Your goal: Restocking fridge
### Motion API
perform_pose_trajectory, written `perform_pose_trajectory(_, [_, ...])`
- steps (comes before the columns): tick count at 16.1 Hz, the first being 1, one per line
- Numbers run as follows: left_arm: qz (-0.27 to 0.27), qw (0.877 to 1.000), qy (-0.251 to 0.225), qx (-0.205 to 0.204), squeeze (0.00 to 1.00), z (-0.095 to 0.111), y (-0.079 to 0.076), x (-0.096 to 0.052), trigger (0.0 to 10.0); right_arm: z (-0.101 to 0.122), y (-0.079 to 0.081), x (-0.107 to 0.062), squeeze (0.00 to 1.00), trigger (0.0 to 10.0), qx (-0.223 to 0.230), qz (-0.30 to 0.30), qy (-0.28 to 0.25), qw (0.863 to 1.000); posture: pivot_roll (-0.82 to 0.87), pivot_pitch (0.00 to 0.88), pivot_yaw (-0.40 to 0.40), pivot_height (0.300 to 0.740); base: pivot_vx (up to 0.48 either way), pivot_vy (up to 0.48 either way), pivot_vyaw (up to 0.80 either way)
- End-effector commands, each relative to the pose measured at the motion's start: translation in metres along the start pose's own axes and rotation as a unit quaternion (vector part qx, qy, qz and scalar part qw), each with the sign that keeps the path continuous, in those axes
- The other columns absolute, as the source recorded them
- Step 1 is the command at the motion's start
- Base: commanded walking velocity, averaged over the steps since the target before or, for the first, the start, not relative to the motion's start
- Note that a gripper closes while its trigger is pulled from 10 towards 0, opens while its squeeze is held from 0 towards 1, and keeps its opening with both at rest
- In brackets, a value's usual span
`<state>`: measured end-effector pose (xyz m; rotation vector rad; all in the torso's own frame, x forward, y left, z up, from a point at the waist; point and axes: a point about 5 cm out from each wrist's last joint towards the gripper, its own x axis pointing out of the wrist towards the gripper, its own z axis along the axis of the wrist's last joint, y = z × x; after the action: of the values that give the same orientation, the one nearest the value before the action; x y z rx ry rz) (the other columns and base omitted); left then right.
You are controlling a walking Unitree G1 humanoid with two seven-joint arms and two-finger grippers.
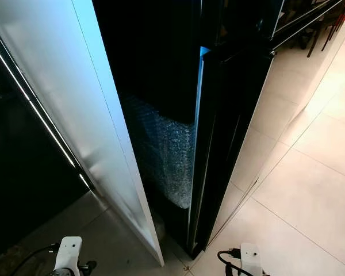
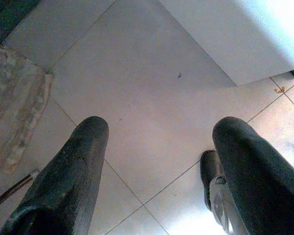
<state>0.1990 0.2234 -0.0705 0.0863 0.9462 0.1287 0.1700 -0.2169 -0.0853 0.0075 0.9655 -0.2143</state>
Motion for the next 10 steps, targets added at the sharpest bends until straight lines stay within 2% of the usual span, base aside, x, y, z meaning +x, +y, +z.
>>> perform_pose_trajectory(1, [-0.004,1.000,0.023,0.007,0.00,-0.0155,0.0012,-0.0022,10.0,-0.0156,-0.0036,-0.0031,0.00,10.0,0.017,0.003,0.020,1.000,0.02,0.000,0.082,0.740,0.000,0.000,0.00])
perform_pose_trajectory(10, [-0.007,1.000,0.025,0.006,0.00,-0.0182,-0.0009,-0.0026,10.0,-0.0185,-0.0074,-0.0039,0.00,10.0,0.015,0.002,0.022,1.000,0.02,0.000,0.074,0.740,0.000,0.000,0.00])
